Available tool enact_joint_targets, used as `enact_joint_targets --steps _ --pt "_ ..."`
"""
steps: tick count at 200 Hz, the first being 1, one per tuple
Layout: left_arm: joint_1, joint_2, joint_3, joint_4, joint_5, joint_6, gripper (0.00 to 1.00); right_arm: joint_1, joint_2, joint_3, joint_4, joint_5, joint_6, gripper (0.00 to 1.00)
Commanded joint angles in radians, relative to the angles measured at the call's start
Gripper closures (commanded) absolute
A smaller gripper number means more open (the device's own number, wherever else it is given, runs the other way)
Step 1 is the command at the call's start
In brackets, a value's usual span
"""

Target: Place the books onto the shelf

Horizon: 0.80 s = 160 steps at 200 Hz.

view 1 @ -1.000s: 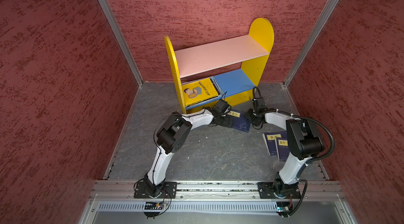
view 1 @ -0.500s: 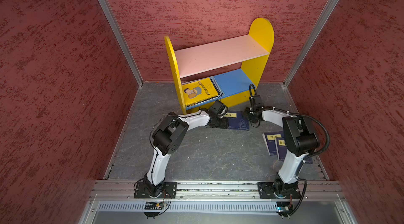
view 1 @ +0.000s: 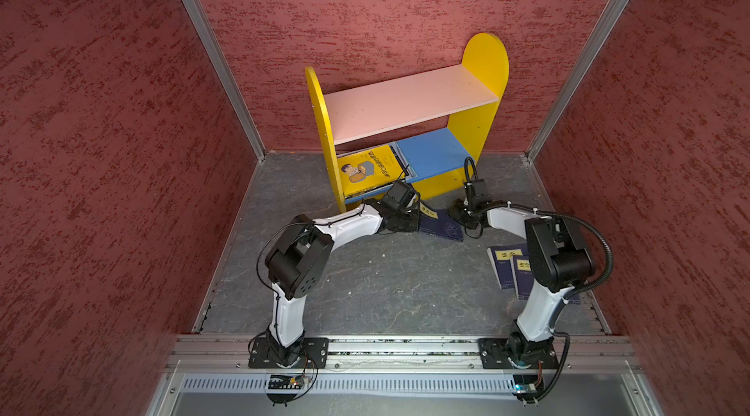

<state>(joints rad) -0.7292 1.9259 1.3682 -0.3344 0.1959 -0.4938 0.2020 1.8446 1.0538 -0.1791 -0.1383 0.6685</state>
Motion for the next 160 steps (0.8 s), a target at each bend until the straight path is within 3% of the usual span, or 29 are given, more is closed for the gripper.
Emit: enact_joint_targets --steps 1,36,59,102,146,160 --pt "-0.036 -0.022 -0.005 0.106 0.039 0.002 1.0 0.042 -0.045 -0.025 -0.017 -0.155 0.054 0.39" --pt "-0.036 -0.038 0.017 0.056 0.029 -0.013 1.0 0.017 -0.106 -0.02 -0.038 -0.121 0.114 0.2" --pt "-0.033 -0.047 0.04 0.009 0.022 -0.042 1.0 -0.035 -0.171 -0.055 -0.078 -0.089 0.187 0.15" --pt "-0.012 -0.064 0.077 -0.05 0.021 -0.115 1.0 -0.151 -0.377 -0.22 -0.052 -0.138 0.34 0.12" --pt "0.014 -0.048 0.098 -0.074 0.044 -0.188 1.0 -0.162 -0.584 -0.413 -0.049 -0.188 0.463 0.13" --pt "0.019 -0.05 0.099 -0.077 0.049 -0.207 1.0 -0.162 -0.644 -0.5 0.038 -0.232 0.552 0.13"
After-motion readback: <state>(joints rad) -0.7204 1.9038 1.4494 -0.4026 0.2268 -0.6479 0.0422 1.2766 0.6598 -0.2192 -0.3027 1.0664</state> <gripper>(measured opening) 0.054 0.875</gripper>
